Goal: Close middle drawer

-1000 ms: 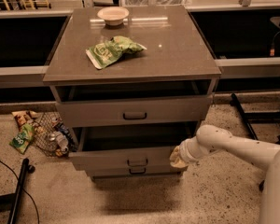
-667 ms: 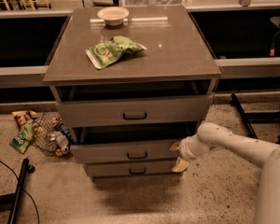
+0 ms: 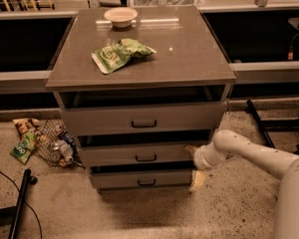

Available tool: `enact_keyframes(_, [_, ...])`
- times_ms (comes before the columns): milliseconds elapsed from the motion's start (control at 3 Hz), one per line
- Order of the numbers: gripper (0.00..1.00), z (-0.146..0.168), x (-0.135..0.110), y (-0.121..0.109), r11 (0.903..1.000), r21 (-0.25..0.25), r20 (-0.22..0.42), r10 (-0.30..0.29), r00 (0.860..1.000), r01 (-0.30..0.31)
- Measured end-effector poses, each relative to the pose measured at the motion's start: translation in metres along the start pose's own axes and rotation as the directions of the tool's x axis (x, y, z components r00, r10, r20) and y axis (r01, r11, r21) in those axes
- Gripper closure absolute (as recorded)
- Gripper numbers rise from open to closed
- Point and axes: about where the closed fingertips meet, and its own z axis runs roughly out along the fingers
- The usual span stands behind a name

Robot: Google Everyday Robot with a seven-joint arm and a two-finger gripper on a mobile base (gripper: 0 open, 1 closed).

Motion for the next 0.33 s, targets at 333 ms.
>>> enact_keyframes(333, [0.00,-0.0137,-0.0126,0.0194,0.9992,-0.010,0.027,-0.038,0.999,0.039])
